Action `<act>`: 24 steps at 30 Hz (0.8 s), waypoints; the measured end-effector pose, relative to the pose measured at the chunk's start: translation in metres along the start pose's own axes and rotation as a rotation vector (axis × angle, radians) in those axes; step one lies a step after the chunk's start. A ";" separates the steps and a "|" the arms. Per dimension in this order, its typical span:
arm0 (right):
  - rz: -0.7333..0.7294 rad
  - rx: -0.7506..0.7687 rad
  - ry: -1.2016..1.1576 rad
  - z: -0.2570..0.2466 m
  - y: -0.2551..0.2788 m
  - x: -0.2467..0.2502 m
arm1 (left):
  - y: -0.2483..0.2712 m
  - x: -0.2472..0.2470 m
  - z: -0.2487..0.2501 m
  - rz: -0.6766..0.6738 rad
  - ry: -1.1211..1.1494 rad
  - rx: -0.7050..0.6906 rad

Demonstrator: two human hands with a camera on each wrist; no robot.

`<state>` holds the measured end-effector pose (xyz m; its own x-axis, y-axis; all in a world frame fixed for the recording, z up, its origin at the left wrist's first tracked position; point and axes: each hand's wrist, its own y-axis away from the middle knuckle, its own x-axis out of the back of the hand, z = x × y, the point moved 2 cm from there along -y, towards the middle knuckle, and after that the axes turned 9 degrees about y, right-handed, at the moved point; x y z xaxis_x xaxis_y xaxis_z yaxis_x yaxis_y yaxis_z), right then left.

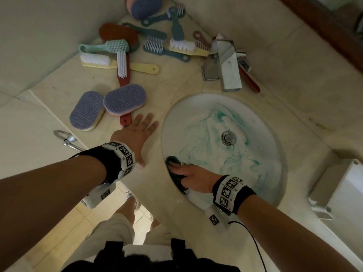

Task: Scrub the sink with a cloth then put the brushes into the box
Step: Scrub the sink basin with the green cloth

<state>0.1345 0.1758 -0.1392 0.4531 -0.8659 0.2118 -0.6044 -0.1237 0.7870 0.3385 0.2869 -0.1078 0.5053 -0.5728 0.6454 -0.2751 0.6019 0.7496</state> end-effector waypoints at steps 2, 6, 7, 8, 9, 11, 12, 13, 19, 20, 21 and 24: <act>-0.001 0.013 0.027 0.003 -0.002 -0.001 | 0.000 0.000 0.001 -0.002 0.006 0.000; -0.003 -0.043 0.138 0.008 -0.010 0.007 | -0.001 -0.001 0.000 0.005 0.015 -0.004; -0.001 -0.054 0.110 0.008 -0.012 0.008 | -0.001 -0.001 -0.001 0.006 0.015 -0.004; 0.003 -0.056 0.094 0.009 -0.013 0.009 | -0.001 -0.001 -0.001 0.008 0.013 -0.004; 0.006 -0.054 0.095 0.009 -0.012 0.008 | -0.001 -0.001 -0.001 0.008 0.013 -0.004; 0.000 -0.054 0.087 0.013 -0.010 0.005 | 0.000 -0.002 0.000 0.005 0.015 -0.007; -0.006 -0.048 0.074 0.015 -0.007 0.002 | 0.000 -0.002 0.001 0.005 0.015 -0.008; -0.018 -0.040 0.065 0.015 -0.005 -0.001 | 0.000 -0.002 0.001 0.007 0.013 -0.010; -0.028 -0.085 0.208 0.011 -0.014 0.006 | 0.001 0.000 -0.002 0.008 0.014 -0.004; -0.026 -0.102 0.217 0.009 -0.017 0.010 | 0.001 0.000 -0.002 0.007 0.013 -0.003; -0.026 -0.112 0.219 0.009 -0.019 0.011 | 0.002 0.001 -0.001 0.009 0.012 -0.003; -0.025 -0.102 0.232 0.014 -0.013 0.005 | 0.002 0.001 0.001 0.010 0.006 -0.009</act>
<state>0.1353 0.1665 -0.1569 0.6129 -0.7270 0.3096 -0.5269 -0.0841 0.8458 0.3375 0.2866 -0.1052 0.5073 -0.5638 0.6517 -0.2729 0.6122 0.7421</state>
